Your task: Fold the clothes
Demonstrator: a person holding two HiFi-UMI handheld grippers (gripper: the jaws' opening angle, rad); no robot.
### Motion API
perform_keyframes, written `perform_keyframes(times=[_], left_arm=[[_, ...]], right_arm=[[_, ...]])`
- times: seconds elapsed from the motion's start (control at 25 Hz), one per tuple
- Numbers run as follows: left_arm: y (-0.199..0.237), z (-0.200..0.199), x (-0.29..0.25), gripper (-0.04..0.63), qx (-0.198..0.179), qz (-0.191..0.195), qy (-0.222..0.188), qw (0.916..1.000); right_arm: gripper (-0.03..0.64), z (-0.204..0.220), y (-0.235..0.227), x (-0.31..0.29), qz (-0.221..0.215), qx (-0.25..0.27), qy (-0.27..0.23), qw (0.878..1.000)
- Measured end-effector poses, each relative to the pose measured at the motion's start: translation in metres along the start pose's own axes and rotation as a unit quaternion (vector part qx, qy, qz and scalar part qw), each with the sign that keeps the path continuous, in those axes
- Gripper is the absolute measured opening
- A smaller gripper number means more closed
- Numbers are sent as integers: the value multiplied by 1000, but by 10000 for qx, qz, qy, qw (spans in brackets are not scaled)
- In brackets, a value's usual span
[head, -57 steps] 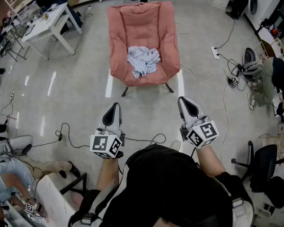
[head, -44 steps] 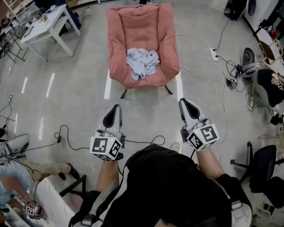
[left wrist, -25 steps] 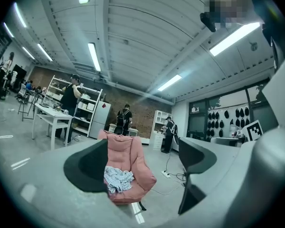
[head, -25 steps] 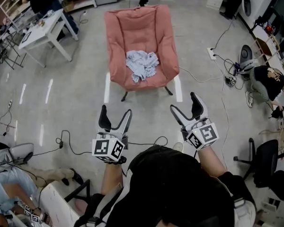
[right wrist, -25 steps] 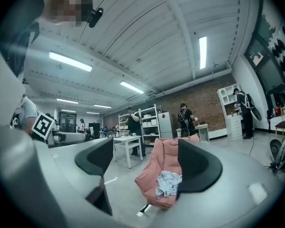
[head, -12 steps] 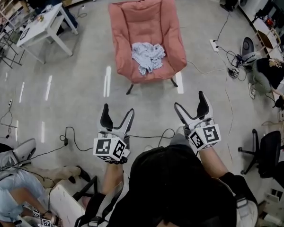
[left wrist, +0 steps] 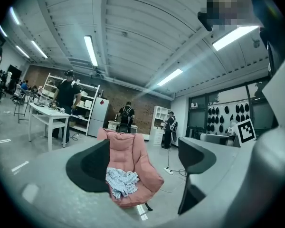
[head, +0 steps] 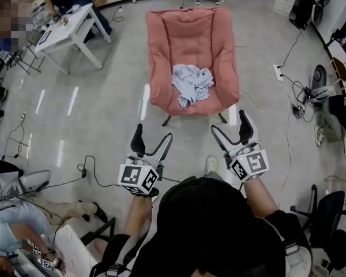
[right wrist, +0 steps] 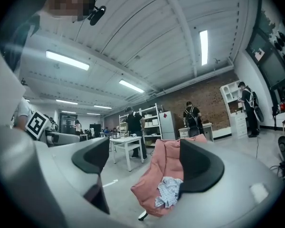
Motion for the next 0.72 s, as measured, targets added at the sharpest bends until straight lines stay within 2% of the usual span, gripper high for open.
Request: perform_keyframes(times=[0.12, 0.44, 0.6, 0.72], left_arm=[[-5, -5, -40, 456, -88, -174, 25, 9998], [-20, 0, -129, 457, -34, -608, 213, 9979], [-32, 8, -159, 456, -31, -611, 391, 9974], [-39, 11, -177, 456, -89, -520, 547, 9971]], right_arm=[[459, -14, -37, -23, -170, -17, 36, 9998], [435, -36, -135, -54, -387, -162, 258, 9988], [401, -39, -176, -57, -388, -180, 393, 9983], [351, -42, -197, -59, -341, -302, 415, 9981]])
Point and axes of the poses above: the fingertips, and each gripper's own axes: x backward along the fingers, y to its left, z out of its underside, the point moved 2 cm from there along x, backward along the fingers, and after that the axes turned 12 degrees about -x, right-handed, at the moved point
